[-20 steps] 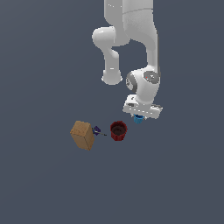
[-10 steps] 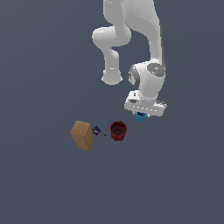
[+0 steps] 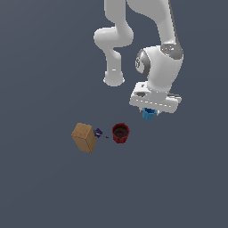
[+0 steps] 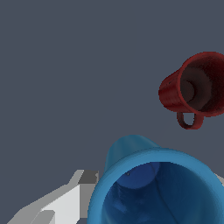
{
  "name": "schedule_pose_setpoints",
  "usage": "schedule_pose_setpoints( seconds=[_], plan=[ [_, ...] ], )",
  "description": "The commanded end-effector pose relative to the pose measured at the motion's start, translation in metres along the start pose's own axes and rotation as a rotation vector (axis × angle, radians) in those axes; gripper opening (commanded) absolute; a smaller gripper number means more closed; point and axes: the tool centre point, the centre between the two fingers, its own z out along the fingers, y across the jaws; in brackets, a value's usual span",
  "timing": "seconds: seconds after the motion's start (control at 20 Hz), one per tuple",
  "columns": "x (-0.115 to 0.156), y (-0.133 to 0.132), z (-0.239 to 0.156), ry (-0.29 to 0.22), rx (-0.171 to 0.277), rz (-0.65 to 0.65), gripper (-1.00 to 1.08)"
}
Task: Pick up a designated object from a clutter of objects.
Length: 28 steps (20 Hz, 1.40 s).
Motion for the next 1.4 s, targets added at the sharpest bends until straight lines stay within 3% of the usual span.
schedule_pose_setpoints(
  seconds=[0.0, 0.75, 1.35],
  plan=[
    [0.008, -0.004, -0.023, 0.000, 0.001, 0.000, -1.00],
    [0.058, -0.026, -0.158, 0.000, 0.000, 0.001, -1.00],
    [0.090, -0.041, -0.238, 0.001, -0.002, 0.002, -1.00]
  ],
)
